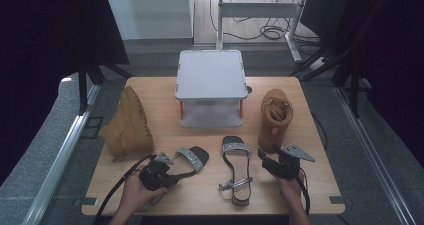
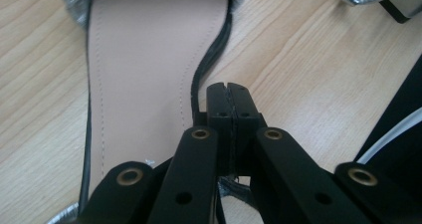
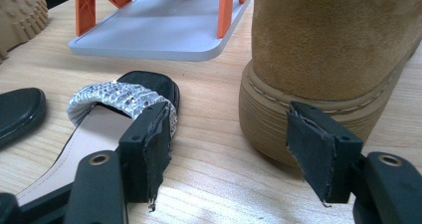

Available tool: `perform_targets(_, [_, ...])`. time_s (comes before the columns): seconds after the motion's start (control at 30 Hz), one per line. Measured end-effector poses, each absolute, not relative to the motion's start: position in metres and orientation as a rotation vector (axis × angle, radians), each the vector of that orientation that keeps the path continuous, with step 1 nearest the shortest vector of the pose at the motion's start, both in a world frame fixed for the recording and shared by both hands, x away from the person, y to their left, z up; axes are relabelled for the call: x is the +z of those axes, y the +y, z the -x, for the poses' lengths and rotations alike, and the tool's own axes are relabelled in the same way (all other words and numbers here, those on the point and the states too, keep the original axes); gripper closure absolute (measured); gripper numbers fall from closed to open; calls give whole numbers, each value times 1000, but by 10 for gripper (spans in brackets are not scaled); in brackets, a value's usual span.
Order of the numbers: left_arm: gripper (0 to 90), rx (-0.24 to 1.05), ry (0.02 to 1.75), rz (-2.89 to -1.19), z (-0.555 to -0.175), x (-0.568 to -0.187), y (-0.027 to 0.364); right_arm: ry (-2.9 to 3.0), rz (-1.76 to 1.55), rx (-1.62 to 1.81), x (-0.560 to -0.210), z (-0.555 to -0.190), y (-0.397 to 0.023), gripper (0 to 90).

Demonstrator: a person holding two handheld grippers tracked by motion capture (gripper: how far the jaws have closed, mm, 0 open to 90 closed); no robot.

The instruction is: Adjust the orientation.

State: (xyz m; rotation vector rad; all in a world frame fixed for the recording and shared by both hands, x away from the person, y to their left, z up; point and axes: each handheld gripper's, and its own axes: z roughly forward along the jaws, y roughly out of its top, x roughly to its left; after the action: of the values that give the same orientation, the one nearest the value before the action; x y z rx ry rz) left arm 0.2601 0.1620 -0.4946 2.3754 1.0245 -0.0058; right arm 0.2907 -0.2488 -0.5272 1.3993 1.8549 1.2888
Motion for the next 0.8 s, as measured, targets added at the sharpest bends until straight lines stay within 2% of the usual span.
perform_targets(0.27, [895,0,1038,-2367,-261,-495,165,1854,-1400,1284,-527,-291,-249,340])
perform_targets(0.47, [841,3,1007,-2295,-260,-486,169,1841,-1396,1287,-526,-290,-249,340])
perform_targets(0.63, [656,148,1000,-2151,-258,-472,181,1836,-1388,1300,-524,-289,-248,340])
perform_targets(0.8, [548,203,1024,-2079,-259,-468,191,1832,-1375,1313,-521,-287,-247,351])
